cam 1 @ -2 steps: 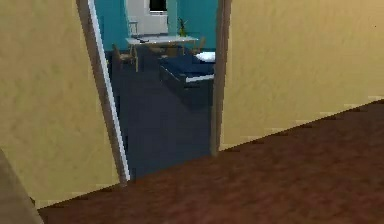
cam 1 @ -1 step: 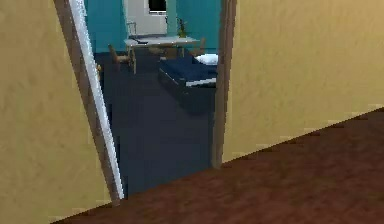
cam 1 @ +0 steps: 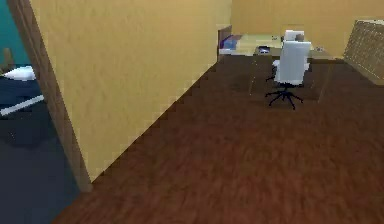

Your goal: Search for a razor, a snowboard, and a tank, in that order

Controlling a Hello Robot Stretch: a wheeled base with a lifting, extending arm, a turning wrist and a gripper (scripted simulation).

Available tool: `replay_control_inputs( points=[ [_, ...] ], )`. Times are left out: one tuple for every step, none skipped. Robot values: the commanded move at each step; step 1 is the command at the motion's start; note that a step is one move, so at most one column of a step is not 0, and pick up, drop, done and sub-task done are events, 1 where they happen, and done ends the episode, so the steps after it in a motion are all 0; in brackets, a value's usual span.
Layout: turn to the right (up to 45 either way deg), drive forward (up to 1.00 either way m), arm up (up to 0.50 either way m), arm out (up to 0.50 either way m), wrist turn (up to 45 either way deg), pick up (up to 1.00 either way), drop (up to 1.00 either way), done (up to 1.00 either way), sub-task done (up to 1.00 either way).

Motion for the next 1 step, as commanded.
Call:
replay_control_inputs(
  points=[
    [36.0,0.00,0.00,0.00,0.0,0.00,0.00,0.00,0.00]
  ],
)
